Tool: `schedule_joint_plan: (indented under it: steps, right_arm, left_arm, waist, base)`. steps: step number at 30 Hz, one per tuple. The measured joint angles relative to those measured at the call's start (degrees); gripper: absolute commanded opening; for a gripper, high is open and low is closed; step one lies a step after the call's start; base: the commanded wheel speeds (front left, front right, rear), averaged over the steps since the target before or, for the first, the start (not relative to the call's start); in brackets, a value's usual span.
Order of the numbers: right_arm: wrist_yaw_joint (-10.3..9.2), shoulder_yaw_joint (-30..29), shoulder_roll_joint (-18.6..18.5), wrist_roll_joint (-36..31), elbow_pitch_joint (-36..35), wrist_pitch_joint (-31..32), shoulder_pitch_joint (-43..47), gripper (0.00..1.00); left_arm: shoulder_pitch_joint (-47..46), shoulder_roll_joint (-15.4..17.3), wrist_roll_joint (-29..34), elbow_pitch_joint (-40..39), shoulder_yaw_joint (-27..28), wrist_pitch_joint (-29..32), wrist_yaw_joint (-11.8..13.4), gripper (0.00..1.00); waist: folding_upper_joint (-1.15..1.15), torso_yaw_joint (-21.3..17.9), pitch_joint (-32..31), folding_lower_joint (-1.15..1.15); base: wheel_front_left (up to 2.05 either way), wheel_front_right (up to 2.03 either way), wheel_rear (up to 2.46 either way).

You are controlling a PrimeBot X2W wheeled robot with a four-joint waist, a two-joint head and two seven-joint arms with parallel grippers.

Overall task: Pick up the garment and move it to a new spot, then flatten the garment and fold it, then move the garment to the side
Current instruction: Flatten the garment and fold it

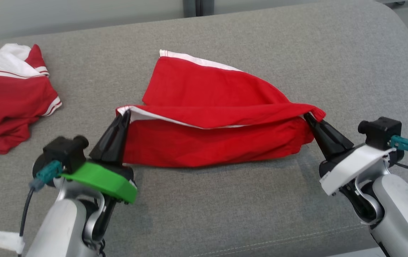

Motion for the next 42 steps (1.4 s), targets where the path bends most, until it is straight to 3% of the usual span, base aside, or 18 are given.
schedule_joint_plan:
  steps: [15, 20, 28, 30, 32, 34, 35, 36, 37, 38, 42]
  right_arm:
    - [0.00, 0.35, 8.37, 5.49, 7.66, 2.56, -11.23, 0.00]
    - [0.00, 1.52, 11.49, 6.48, 11.31, 2.29, -15.90, 0.00]
    - [0.00, 2.79, 13.28, 6.93, 15.39, 0.69, -19.46, 0.00]
    - [0.00, 3.28, 13.43, 6.98, 16.37, 0.41, -20.27, 0.05]
    - [0.00, 3.97, 13.91, 7.01, 17.30, -0.08, -21.14, 0.17]
    - [0.00, 4.66, 14.36, 7.01, 18.39, -0.26, -21.97, 0.67]
    - [0.00, 4.91, 14.47, 7.02, 18.83, -0.54, -22.30, 0.98]
    - [0.00, 5.11, 14.49, 7.10, 19.15, -0.86, -22.53, 0.98]
    - [0.00, 5.25, 14.49, 7.23, 19.40, -1.32, -22.76, 1.00]
    - [0.00, 5.42, 14.49, 7.28, 19.64, -1.71, -23.12, 1.00]
    - [0.00, 5.65, 14.33, 7.27, 20.75, -3.35, -24.06, 1.00]
  left_arm:
    - [-23.90, 0.57, 3.79, 12.38, 1.30, 8.83, 2.45, 0.00]
    - [-29.98, 3.44, 6.06, 18.03, 2.68, 10.32, 3.11, 0.00]
    - [-34.44, 3.15, 6.38, 23.81, 2.40, 10.70, 3.18, 0.03]
    - [-35.52, 2.92, 6.38, 25.10, 2.37, 10.17, 3.18, 0.06]
    - [-36.58, 2.98, 6.59, 26.25, 2.31, 9.94, 3.18, 0.11]
    - [-37.53, 2.98, 6.94, 27.42, 2.32, 9.58, 3.18, 0.38]
    - [-37.85, 2.97, 6.95, 27.91, 2.36, 9.03, 3.18, 0.49]
    - [-38.25, 2.91, 6.95, 28.55, 2.44, 8.60, 3.18, 0.49]
    - [-38.57, 2.90, 6.95, 29.02, 2.53, 8.40, 3.18, 0.80]
    - [-38.88, 2.89, 6.95, 29.34, 2.69, 7.98, 3.18, 1.00]
    - [-40.20, 2.68, 6.95, 31.55, 2.92, 6.08, 3.25, 1.00]
  waist:
    - [0.00, -6.89, 10.01, 0.00]
    - [0.00, -10.17, 14.14, 0.00]
    - [0.00, -13.56, 17.93, 0.00]
    - [0.00, -14.17, 18.71, 0.00]
    - [0.00, -14.63, 19.27, 0.00]
    - [0.00, -14.93, 19.60, 0.00]
    - [0.00, -15.00, 19.66, 0.00]
    - [0.00, -14.98, 19.65, 0.00]
    - [0.00, -14.95, 19.60, 0.00]
    - [0.00, -14.90, 19.55, 0.00]
    - [0.00, -14.61, 19.05, 0.00]
  base:
    - [0.00, 0.00, 0.00]
    - [0.00, 0.00, 0.00]
    - [0.00, 0.00, 0.00]
    - [0.00, 0.00, 0.00]
    - [0.00, 0.00, 0.00]
    - [0.00, 0.00, 0.00]
    - [0.00, 0.00, 0.00]
    - [0.00, 0.00, 0.00]
    - [0.00, 0.00, 0.00]
    - [0.00, 0.00, 0.00]
    - [0.00, 0.00, 0.00]
